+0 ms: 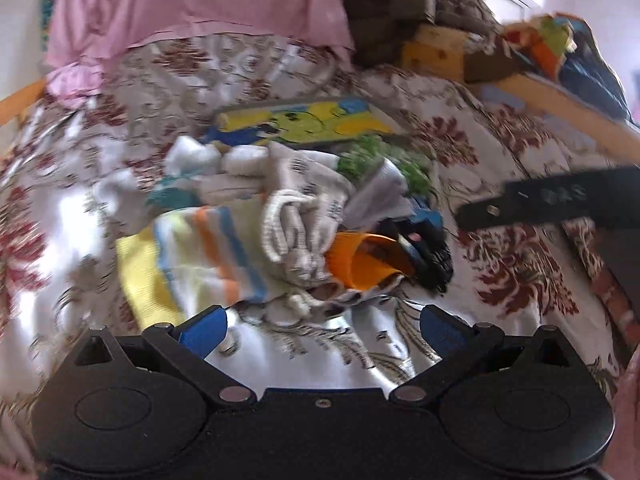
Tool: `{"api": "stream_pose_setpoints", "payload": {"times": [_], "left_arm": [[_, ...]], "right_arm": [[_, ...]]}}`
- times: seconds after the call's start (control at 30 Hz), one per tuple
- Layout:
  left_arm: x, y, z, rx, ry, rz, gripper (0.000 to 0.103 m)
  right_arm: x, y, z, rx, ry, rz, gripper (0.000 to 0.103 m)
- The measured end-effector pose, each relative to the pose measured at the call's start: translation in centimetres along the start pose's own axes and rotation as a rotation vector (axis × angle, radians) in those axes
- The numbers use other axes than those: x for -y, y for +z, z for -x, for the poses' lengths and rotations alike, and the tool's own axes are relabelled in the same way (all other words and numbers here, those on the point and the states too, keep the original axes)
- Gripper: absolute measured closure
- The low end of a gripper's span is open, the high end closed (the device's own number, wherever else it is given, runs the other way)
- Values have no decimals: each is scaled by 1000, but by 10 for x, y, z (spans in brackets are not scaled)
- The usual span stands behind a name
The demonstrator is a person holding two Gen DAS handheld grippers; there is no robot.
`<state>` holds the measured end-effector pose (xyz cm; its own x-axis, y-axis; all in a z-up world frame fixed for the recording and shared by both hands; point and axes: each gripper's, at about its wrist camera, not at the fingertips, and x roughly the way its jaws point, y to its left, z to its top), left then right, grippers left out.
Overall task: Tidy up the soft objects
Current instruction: 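Grasp the orange strap with the left tool while the right tool grasps the black cloth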
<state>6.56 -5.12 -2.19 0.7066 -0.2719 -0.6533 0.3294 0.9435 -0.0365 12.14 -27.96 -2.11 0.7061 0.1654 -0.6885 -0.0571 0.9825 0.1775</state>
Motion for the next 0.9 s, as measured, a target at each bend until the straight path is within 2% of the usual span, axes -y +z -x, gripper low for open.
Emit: {"api": "stream_pose_setpoints", "payload": {"times": [0.1, 0.27, 0.43, 0.5, 0.67, 0.8, 0.9], "left_arm": [[9, 4, -16, 5, -24, -54, 1], [21, 13, -28, 69, -32, -184, 1], [34, 24, -43, 115, -111, -431, 2], [35, 27, -49, 120, -147, -487, 4], [29, 35, -67, 117, -253, -489, 6], [30, 35, -79, 111, -281, -545, 8], [23, 38, -85, 84, -313, -500, 7]], "right_arm": [[4, 2, -13, -17, 1, 32, 0], [7, 3, -29, -54, 29, 64, 1], [22, 4, -43, -114, 81, -45, 10], [27, 5, -45, -119, 99, -77, 12], [32, 9, -57, -157, 116, -130, 19], [33, 8, -69, -187, 129, -160, 25], [35, 9, -76, -198, 126, -179, 31]]}}
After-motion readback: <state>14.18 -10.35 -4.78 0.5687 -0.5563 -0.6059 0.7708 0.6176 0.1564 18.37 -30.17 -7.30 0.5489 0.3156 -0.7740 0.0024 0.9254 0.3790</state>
